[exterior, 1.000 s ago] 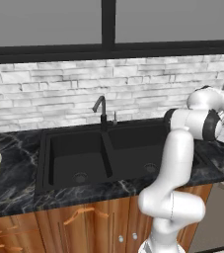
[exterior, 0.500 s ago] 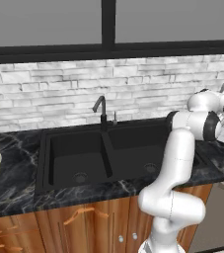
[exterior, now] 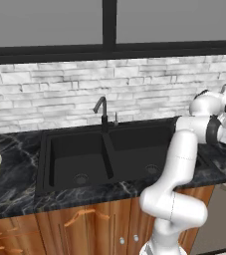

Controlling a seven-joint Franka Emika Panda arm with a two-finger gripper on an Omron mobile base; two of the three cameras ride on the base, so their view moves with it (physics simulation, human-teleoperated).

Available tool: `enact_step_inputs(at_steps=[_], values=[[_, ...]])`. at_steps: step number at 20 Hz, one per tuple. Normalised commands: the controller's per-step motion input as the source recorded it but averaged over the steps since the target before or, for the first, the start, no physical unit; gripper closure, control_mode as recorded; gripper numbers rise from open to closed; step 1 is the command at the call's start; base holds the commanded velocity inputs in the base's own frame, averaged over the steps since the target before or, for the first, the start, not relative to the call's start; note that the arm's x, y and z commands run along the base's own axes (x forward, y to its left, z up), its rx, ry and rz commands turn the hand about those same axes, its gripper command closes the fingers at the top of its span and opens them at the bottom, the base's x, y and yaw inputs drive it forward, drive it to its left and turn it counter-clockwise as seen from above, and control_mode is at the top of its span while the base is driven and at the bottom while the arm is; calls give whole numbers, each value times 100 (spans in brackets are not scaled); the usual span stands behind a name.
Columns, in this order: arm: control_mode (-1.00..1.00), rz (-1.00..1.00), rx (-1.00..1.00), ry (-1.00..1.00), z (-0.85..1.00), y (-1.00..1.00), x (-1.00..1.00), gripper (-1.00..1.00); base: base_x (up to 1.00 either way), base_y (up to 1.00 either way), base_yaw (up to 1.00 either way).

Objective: Place the tupperware in the left basin and the bowl in the right basin of the sink.

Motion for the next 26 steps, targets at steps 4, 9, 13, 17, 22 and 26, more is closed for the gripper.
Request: enact_step_inputs(at_steps=[4,9,13,17,22,26], values=[[-100,4,3,4,-9,-15,17,-100,0,0,0],[-100,3,2,3,-14,-12,15,-100,0,0,0],[-100,2,0,0,-21,-2,16,-100,0,0,0],[-100,2,0,0,-22,-3,13,-100,0,0,0],[-100,2,0,0,-28,-2,9,-100,0,0,0],[-100,0,0,0,-25,0,7,-100,0,0,0]])
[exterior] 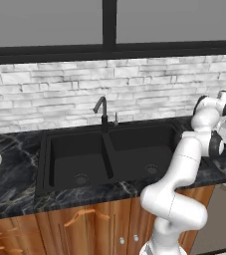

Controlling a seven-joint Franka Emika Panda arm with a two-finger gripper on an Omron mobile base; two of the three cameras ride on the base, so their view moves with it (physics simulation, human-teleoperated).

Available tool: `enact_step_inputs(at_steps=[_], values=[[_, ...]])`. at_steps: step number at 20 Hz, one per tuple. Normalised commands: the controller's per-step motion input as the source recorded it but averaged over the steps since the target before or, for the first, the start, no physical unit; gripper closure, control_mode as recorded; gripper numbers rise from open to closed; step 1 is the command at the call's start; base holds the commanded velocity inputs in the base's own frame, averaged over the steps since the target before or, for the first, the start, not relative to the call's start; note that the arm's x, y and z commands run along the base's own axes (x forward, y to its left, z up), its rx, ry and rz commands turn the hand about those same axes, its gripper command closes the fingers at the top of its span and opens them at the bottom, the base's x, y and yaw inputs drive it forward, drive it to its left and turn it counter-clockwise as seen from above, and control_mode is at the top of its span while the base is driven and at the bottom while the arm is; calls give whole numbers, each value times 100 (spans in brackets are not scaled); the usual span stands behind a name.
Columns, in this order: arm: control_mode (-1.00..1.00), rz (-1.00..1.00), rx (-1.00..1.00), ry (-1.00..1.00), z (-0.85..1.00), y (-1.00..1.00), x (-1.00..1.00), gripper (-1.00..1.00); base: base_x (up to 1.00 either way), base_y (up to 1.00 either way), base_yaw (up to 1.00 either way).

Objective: Place the tupperware in the left basin and the bowl in the right basin of the sink.

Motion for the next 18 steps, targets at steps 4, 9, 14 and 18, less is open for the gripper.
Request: enact_step_inputs(at_steps=[4,9,14,18], values=[[-100,0,0,0,-23,0,4,-100,0,0,0],[-100,0,0,0,-19,0,5,-100,0,0,0],[-100,0,0,0,-13,0,6,-100,0,0,0],[-100,0,0,0,-2,0,3,100,0,0,0]])
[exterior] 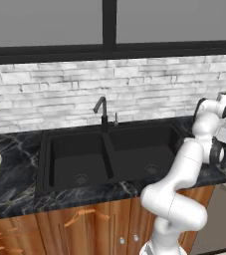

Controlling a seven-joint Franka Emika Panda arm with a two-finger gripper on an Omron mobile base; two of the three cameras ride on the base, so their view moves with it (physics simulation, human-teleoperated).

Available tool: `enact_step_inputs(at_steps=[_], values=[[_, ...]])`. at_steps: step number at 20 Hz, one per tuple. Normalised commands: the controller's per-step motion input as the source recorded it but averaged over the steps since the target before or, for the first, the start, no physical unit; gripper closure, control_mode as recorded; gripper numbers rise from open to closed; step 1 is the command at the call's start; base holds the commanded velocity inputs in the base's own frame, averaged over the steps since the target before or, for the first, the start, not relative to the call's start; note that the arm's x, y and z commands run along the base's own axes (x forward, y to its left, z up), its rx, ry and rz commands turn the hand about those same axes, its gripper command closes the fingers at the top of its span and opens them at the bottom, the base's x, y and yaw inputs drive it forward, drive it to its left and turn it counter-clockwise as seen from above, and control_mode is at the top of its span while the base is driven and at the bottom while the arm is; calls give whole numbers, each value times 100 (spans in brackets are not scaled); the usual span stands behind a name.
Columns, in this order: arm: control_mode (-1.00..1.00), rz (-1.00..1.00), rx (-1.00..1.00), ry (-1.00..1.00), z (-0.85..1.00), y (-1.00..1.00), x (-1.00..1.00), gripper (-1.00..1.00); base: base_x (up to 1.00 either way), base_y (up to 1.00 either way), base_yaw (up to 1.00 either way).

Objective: Place the tupperware in the left basin and the bowl in the right basin of the sink.

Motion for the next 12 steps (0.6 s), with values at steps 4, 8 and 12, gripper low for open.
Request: enact_step_inputs(at_steps=[4,8,12], values=[[-100,0,0,0,0,0,0,100,0,0,0],[-100,0,0,0,0,0,0,100,0,0,0],[-100,0,0,0,1,0,0,100,0,0,0]])
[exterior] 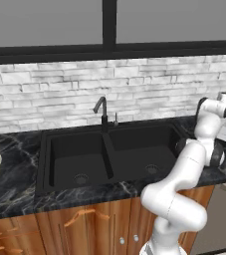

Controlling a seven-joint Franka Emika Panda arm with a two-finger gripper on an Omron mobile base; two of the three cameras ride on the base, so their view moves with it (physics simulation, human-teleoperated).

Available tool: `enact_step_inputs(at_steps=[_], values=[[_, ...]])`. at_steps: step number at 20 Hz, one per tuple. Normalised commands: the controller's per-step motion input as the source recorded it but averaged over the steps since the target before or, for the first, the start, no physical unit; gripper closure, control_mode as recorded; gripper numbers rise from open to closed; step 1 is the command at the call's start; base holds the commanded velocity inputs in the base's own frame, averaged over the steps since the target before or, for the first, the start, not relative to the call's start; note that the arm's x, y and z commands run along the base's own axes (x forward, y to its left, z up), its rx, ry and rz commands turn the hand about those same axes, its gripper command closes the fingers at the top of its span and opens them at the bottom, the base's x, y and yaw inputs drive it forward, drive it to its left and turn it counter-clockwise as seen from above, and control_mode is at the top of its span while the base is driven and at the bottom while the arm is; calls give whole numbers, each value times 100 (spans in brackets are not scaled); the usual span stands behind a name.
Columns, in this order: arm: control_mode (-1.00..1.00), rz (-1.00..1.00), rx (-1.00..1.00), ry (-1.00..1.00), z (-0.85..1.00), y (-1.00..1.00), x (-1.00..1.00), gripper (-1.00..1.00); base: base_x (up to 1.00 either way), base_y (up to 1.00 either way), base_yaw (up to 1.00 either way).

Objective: Place the tupperware in the left basin and the bowl in the right basin of the sink.

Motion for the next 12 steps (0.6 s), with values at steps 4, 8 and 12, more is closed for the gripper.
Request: enact_step_inputs(at_steps=[4,8,12], values=[[-100,0,0,0,22,0,0,100,0,0,0],[-100,0,0,-1,34,0,-5,100,0,0,0],[-100,0,0,-8,29,3,-21,100,0,0,0]])
